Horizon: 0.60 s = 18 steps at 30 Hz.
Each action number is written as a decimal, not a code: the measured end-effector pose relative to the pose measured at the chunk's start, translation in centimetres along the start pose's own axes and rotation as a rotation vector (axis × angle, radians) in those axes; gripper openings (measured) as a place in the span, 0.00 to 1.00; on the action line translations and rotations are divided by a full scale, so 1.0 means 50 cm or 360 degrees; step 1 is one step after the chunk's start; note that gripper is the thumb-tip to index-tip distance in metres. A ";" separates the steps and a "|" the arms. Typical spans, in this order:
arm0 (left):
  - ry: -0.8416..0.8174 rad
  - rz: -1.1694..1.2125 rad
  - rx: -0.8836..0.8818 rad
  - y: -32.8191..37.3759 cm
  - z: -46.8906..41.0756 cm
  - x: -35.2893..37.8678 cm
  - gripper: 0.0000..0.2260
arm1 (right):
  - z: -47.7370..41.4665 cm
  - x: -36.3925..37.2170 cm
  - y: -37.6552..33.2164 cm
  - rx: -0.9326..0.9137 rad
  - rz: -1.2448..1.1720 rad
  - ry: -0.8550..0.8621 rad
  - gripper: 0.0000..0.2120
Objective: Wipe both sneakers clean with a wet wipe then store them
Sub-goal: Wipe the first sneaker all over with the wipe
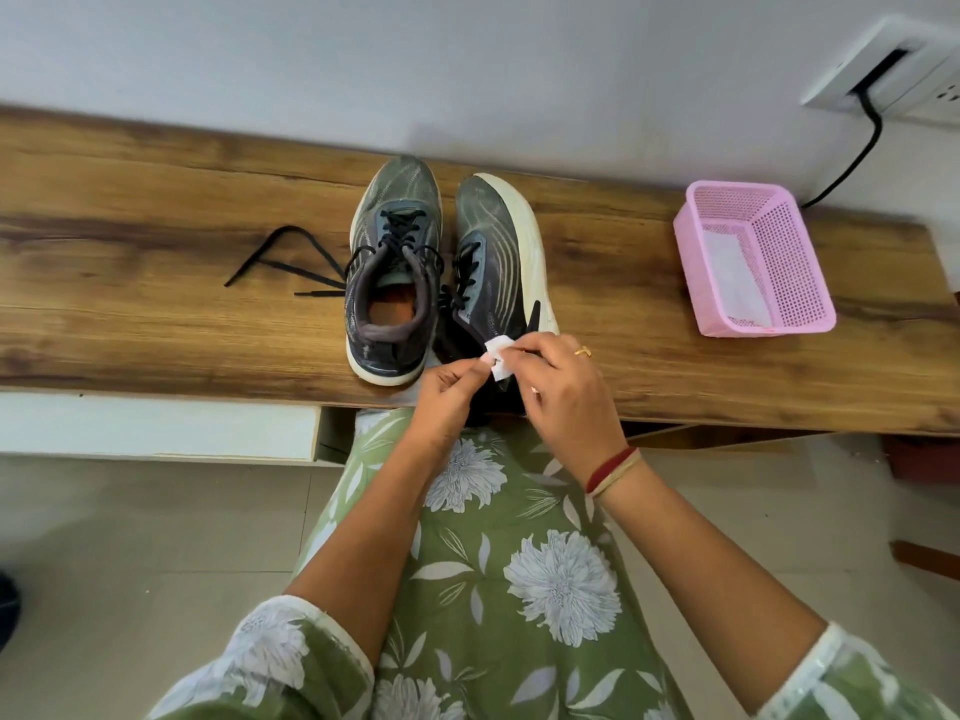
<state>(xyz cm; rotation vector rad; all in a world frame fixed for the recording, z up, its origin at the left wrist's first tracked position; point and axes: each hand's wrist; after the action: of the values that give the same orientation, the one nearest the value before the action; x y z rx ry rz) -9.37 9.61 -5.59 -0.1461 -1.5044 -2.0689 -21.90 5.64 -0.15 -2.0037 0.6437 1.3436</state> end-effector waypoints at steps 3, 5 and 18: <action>0.0034 0.0020 -0.0039 0.003 0.001 0.001 0.18 | 0.021 0.004 -0.005 -0.0154 -0.0071 -0.0122 0.12; 0.0057 0.0026 -0.0041 0.006 0.000 0.001 0.17 | 0.021 0.003 0.001 -0.0199 -0.0091 -0.0145 0.09; 0.0019 0.0011 -0.0027 0.004 0.002 0.000 0.12 | -0.013 0.011 -0.004 0.0393 -0.0269 0.0017 0.05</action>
<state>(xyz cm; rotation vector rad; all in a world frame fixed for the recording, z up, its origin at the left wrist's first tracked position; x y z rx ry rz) -9.30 9.65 -5.38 -0.1452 -1.4775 -2.0741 -21.18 5.26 -0.42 -1.8234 0.5991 1.0984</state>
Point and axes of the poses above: each hand's wrist, its own z-axis away from the middle knuckle, its own x-axis out of the palm, y = z × x, and after that the axes turned 6 degrees about z, right-handed
